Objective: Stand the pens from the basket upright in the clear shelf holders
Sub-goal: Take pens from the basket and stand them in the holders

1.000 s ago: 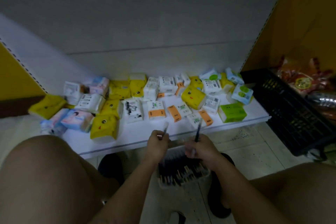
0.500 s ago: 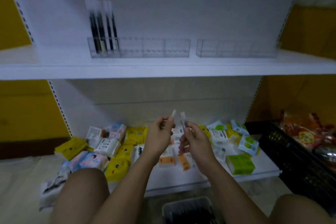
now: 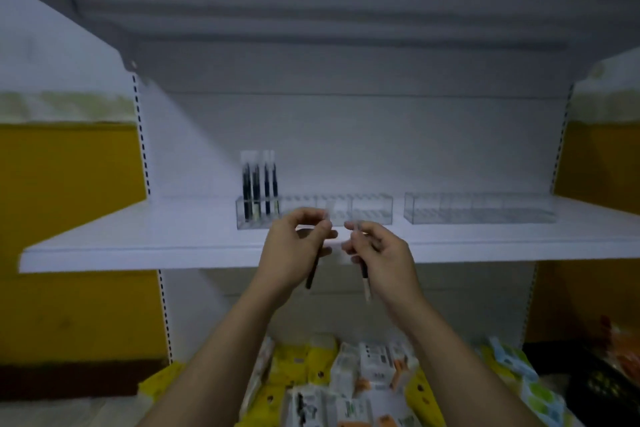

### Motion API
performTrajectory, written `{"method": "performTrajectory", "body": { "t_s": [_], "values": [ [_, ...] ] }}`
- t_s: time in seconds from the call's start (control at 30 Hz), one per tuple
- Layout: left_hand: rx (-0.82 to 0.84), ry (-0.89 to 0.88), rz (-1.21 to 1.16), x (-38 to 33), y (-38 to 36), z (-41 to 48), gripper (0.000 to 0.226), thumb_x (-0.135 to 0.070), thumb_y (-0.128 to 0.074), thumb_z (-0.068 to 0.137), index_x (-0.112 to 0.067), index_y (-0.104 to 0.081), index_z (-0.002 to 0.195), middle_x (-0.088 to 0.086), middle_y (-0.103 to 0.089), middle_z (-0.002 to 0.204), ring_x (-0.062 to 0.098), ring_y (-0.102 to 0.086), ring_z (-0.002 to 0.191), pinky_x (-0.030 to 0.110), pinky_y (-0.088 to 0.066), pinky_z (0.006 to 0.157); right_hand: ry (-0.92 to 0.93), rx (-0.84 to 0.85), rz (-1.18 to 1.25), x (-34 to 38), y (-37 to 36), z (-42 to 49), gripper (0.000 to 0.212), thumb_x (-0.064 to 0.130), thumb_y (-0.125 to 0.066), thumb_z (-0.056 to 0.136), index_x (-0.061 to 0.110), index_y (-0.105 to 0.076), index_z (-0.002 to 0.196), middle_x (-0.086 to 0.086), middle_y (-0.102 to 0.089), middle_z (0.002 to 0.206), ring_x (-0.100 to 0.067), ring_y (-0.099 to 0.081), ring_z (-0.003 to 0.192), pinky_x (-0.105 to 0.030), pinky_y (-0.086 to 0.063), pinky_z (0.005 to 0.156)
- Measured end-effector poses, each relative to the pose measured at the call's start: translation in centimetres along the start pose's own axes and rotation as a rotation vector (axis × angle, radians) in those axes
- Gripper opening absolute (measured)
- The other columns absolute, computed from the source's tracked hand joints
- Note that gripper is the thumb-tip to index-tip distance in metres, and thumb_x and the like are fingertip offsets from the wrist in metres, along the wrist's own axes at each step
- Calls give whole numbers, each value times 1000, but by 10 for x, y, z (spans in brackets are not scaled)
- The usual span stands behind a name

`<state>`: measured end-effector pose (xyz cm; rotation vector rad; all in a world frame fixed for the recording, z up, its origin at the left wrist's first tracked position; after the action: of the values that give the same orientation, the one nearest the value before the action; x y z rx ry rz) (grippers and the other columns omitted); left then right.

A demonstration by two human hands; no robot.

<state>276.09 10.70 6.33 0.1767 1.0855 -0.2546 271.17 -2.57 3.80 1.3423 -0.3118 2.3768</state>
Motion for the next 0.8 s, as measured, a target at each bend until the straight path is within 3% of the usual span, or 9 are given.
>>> {"method": "performTrajectory", "body": {
  "t_s": [0.1,0.2,0.33,0.43,0.57,0.8],
  "values": [
    [-13,-78,43,-22,14,21,24,-11,-56,96,-13,-56,120,11,-62,101,16,-72,82,36,-61,73,70,21,-91,17,-10,28,16,24,-56,96,20,-70,104,10,-69,95,0,-63,90,-9,-48,77],
    [-21,-160,98,-38,25,43,38,-12,-54,97,-27,-50,131,9,-62,100,16,-72,82,35,-60,73,116,49,-72,30,-23,56,12,20,-57,96,25,-66,103,10,-68,92,-6,-63,87,-29,-54,88],
    [-90,-270,329,-54,46,76,34,-16,-58,94,-32,-54,124,2,-69,95,9,-70,83,33,-58,80,189,41,-47,42,-39,92,41,14,-59,94,32,-50,130,-4,-66,90,-16,-66,86,-31,-58,77],
    [-131,-303,420,-60,61,100,31,-17,-62,92,-32,-54,117,-1,-69,95,11,-69,82,30,-59,76,257,65,-30,51,-55,117,40,9,-62,91,29,-55,124,-5,-64,86,-19,-67,82,-32,-61,68],
    [-170,-378,555,-63,73,126,30,-15,-65,90,-32,-52,111,-9,-62,96,4,-65,79,15,-54,66,331,49,-118,53,-80,147,37,11,-66,89,28,-57,121,4,-60,85,-17,-66,78,-36,-61,71],
    [-180,-513,809,-53,83,155,29,-18,-66,89,-20,-58,116,-11,-61,91,6,-61,85,19,-50,82,326,8,-148,34,-103,182,34,12,-68,88,26,-58,118,8,-60,81,-10,-65,72,-37,-60,72]
  ]
}}
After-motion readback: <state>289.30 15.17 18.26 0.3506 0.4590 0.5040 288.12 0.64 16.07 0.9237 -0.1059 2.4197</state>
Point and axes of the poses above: each hand's wrist, its own z-axis towards the middle knuckle, its own y-axis out of the back of the hand, x = y × z, the point moved 1 cm from there along z, towards the middle knuckle
